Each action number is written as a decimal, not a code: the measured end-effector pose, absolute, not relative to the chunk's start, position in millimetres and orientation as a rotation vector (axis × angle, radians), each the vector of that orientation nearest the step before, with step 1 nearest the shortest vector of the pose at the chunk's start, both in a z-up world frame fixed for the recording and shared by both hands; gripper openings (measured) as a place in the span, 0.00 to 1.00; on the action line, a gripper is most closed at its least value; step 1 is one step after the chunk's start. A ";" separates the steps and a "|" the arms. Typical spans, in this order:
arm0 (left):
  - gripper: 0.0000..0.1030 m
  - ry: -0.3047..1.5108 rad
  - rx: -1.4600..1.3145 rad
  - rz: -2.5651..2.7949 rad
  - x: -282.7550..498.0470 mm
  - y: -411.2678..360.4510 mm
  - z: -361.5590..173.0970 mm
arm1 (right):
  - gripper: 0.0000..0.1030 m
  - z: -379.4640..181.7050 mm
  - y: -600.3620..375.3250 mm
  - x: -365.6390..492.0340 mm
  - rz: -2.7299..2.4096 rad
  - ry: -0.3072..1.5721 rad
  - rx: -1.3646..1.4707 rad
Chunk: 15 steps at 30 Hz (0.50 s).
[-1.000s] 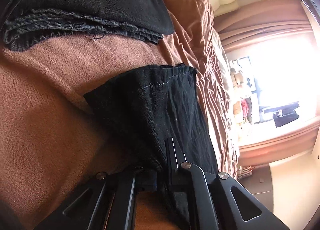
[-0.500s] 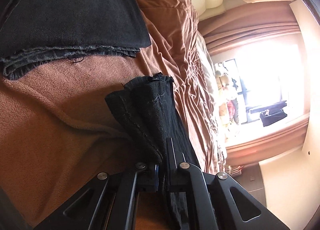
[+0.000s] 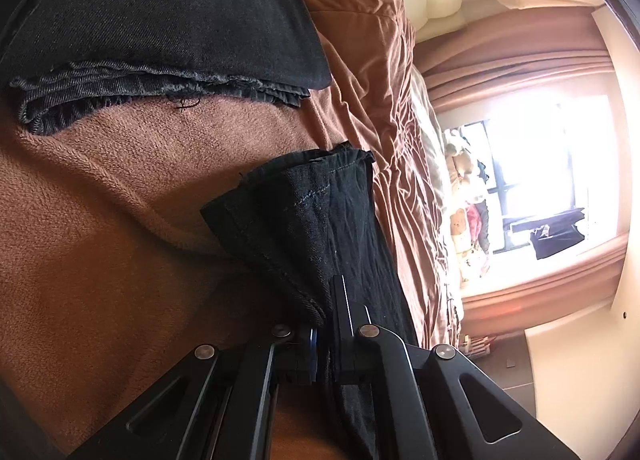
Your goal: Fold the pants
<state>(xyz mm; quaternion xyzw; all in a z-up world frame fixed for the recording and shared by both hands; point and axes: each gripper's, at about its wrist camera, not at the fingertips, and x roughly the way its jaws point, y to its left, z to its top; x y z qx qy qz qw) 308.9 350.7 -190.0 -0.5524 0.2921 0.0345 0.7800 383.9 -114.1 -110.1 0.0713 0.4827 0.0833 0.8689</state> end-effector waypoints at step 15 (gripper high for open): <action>0.06 0.667 -1.201 0.126 321.1 354.9 -202.5 | 0.03 -120.9 -108.4 465.3 0.124 1.020 0.172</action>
